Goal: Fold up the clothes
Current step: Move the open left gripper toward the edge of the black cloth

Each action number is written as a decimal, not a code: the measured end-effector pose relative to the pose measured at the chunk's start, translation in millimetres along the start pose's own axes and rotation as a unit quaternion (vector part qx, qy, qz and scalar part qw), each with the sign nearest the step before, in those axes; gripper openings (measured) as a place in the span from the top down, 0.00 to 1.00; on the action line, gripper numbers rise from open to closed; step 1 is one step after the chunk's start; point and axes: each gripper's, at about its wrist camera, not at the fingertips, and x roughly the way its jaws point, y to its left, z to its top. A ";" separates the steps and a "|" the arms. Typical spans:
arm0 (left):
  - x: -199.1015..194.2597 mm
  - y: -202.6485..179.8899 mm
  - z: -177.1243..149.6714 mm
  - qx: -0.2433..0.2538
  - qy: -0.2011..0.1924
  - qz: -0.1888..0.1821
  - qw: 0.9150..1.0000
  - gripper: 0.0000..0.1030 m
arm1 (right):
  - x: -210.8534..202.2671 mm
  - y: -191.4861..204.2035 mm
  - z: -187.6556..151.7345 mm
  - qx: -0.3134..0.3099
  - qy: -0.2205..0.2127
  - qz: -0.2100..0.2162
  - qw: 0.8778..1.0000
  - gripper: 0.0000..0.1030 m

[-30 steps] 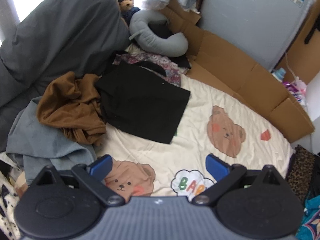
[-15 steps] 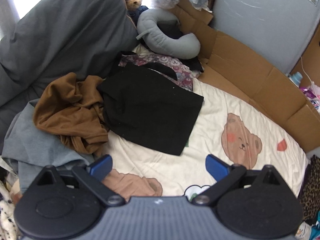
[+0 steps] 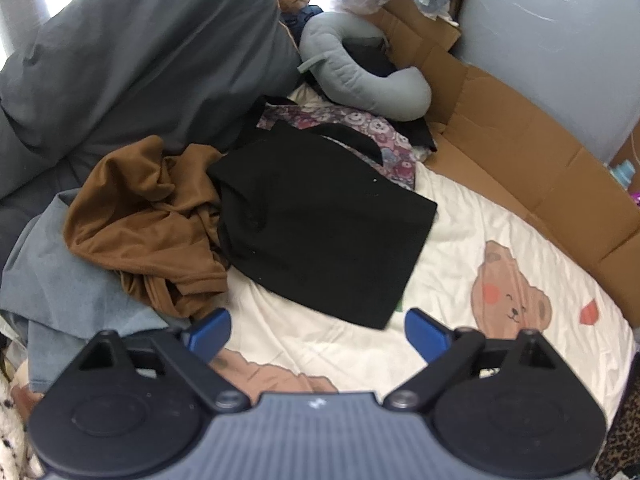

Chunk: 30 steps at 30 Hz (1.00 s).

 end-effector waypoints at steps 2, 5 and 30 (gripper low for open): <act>10.1 1.9 -0.9 0.001 -0.003 0.007 1.000 0.08 | 16.3 0.1 1.3 0.004 0.006 0.001 1.000 0.01; 27.0 5.3 -2.7 -0.006 -0.007 0.009 1.000 0.10 | 41.7 2.5 0.2 -0.008 0.012 -0.006 1.000 0.01; 132.8 2.4 -23.5 -0.038 -0.045 -0.004 0.998 0.22 | 161.2 12.7 -18.5 -0.038 -0.029 0.016 0.999 0.01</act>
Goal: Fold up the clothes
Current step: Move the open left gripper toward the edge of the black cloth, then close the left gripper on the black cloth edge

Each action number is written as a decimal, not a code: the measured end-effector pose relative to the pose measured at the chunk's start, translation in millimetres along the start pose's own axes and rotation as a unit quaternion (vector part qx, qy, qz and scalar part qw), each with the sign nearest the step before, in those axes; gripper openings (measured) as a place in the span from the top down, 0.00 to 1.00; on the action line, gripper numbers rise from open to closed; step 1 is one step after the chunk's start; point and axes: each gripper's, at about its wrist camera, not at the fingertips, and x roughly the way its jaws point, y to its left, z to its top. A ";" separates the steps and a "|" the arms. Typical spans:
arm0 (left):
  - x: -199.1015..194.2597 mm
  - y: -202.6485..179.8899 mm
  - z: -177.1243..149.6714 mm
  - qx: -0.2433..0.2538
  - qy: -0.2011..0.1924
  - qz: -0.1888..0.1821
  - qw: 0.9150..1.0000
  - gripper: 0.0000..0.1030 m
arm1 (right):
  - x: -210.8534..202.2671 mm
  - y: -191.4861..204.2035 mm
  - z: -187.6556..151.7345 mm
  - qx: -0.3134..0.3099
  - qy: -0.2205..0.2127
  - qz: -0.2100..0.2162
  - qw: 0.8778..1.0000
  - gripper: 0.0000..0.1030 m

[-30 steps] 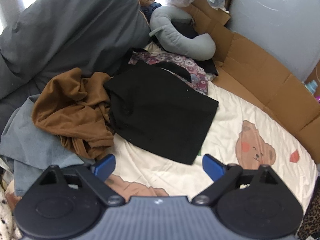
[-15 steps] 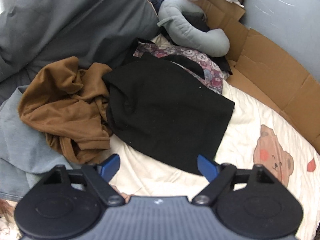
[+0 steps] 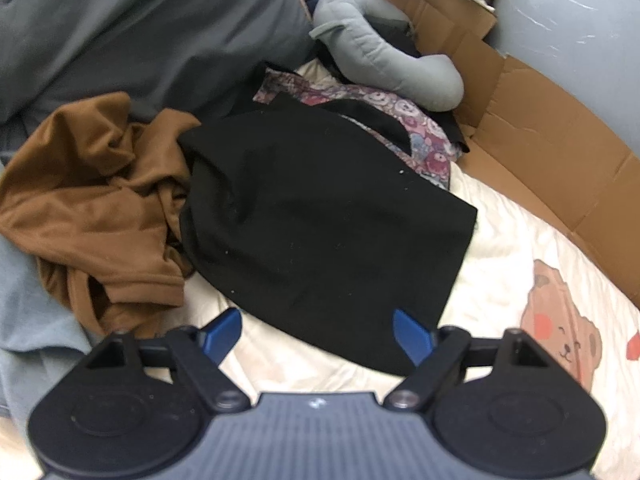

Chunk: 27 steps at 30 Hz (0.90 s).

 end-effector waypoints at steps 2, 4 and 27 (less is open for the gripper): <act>5.9 0.2 -3.5 -0.003 -0.019 -0.010 1.000 0.22 | 3.1 1.5 -2.8 -0.002 -0.019 0.001 1.000 0.02; 11.1 -1.5 -6.9 0.003 -0.039 -0.013 0.999 0.22 | 7.5 1.5 -5.9 0.005 -0.029 0.012 0.999 0.04; 122.2 28.7 -30.4 -0.121 0.015 -0.009 0.992 0.35 | 36.3 26.6 -36.3 -0.003 -0.015 0.058 0.998 0.11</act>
